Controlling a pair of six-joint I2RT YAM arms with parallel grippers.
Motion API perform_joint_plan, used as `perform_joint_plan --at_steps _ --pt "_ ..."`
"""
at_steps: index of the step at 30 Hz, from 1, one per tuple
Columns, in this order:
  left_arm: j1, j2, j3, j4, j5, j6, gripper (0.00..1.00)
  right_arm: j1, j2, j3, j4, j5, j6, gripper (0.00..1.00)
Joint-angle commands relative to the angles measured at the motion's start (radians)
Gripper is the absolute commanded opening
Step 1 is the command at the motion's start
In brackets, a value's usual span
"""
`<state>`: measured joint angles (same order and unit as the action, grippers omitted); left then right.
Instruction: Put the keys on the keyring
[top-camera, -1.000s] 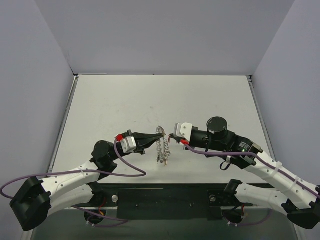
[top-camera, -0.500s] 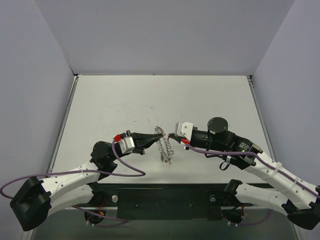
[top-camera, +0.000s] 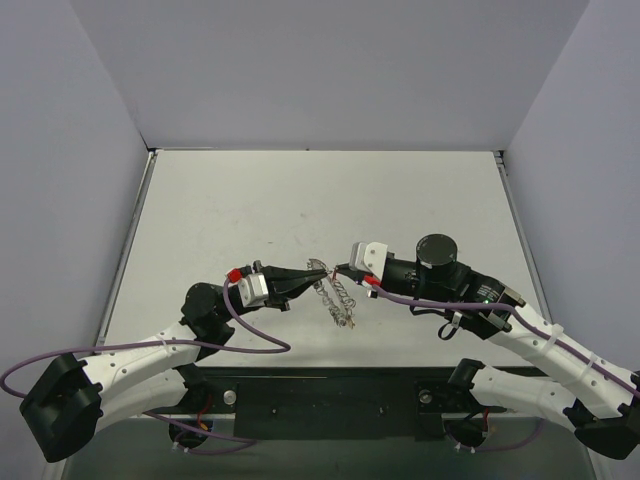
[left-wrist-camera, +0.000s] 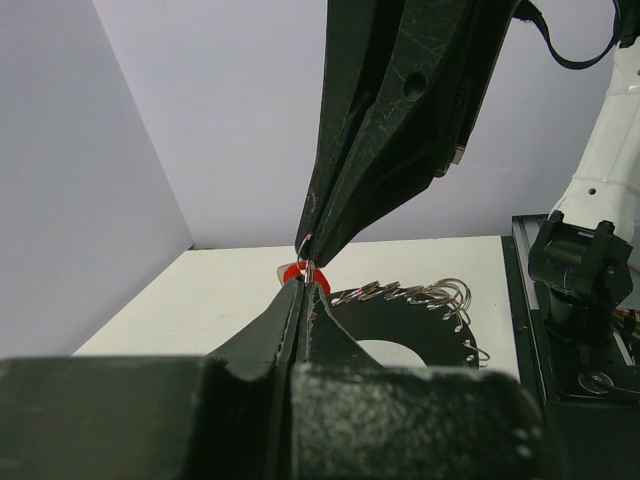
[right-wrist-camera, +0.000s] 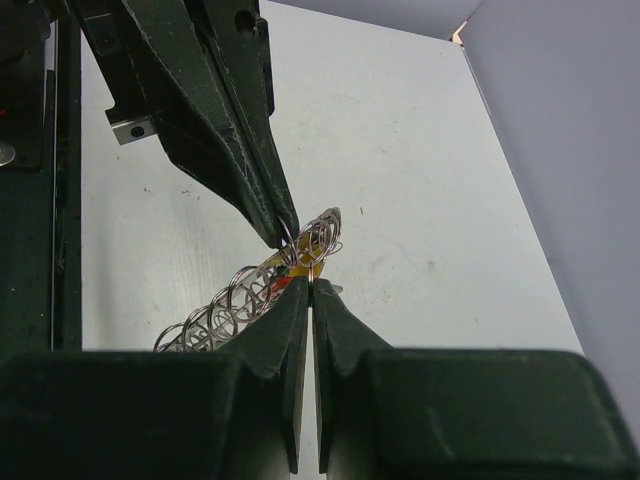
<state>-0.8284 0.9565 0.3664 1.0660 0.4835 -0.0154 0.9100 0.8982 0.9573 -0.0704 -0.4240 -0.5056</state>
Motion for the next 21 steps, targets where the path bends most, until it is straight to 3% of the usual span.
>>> perform_joint_plan --at_steps 1,21 --pt "0.006 -0.016 0.022 0.095 0.004 -0.008 0.00 0.001 -0.002 0.008 0.038 -0.018 0.012 0.00" --pt "0.006 -0.019 0.022 0.072 -0.022 0.009 0.00 0.003 -0.005 0.018 0.004 -0.047 -0.007 0.00"
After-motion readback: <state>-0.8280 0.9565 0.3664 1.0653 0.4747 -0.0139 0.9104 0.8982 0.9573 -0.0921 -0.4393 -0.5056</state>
